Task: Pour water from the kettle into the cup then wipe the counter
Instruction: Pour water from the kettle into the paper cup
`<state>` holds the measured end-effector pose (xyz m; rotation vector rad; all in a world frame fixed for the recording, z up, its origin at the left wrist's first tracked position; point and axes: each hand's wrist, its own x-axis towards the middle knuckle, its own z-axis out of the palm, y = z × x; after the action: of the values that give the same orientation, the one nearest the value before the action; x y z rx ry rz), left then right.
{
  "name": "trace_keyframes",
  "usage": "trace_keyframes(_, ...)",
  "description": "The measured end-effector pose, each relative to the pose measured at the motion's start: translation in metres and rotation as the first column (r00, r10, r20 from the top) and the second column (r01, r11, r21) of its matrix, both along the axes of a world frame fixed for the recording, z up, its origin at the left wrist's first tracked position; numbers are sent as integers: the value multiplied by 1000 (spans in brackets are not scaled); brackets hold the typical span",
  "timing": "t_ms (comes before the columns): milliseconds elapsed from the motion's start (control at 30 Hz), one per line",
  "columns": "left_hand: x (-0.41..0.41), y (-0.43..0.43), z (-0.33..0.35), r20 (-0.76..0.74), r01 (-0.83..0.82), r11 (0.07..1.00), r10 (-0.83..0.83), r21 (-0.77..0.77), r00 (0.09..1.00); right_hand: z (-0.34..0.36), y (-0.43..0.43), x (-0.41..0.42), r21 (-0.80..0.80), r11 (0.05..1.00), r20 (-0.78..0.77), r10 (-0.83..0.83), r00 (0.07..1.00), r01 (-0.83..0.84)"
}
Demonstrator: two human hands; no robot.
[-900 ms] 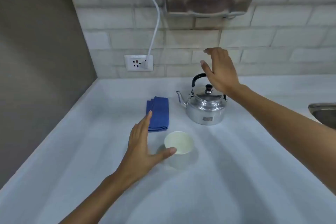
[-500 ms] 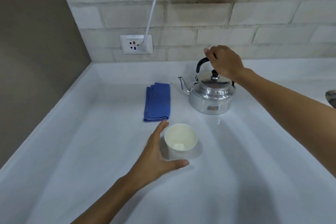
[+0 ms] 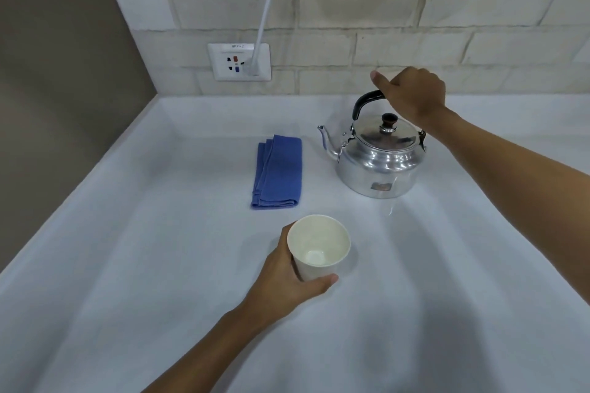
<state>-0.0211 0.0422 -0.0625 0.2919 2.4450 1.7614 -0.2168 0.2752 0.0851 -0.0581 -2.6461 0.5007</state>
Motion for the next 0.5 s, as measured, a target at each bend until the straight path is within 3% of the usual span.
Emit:
trace_keyframes(200, 0, 1, 0, -23, -11, 1000, 11, -16, 1000, 2, 3, 10, 9, 1000, -30, 26, 999, -26)
trace_keyframes(500, -1, -1, 0, -19, -71, 997, 71, 1, 997, 33, 6, 50, 145, 981, -142, 151, 978, -130)
